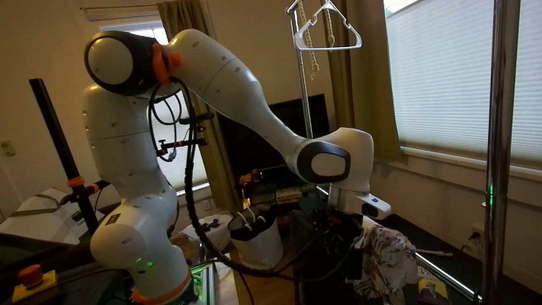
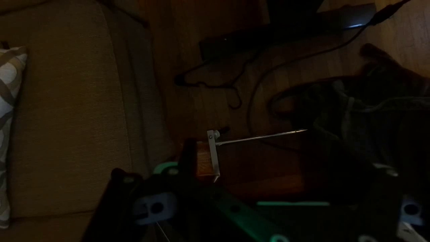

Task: Pick up the black coat hanger and hang it on the top rail

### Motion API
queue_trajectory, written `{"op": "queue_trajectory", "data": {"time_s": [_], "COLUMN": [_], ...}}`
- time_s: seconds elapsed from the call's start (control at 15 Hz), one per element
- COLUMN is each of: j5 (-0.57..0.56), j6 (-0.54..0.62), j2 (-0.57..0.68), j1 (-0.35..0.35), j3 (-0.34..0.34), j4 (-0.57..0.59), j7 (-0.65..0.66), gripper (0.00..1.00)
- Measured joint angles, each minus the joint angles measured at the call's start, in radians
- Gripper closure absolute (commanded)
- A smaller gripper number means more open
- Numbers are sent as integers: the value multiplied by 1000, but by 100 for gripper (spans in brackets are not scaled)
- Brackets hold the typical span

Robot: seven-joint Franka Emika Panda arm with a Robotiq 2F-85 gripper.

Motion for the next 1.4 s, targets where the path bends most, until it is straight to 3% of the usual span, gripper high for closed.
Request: {"op": "queue_trajectory", "data": {"time_s": [0.27,0.73,0.93,1.2,1.4], "j5": [45,-16,-26,2,187], "j6": [10,206,264,291,352], "j2": [76,286,347,367,354], "j1": [-40,-225,-281,-299,-372], "j3": [-42,-140,-155,-142,-59], "j4": [15,91,133,151,148], "j7": [-194,-690,-780,-813,-970], "gripper": [0,0,0,0,0]}}
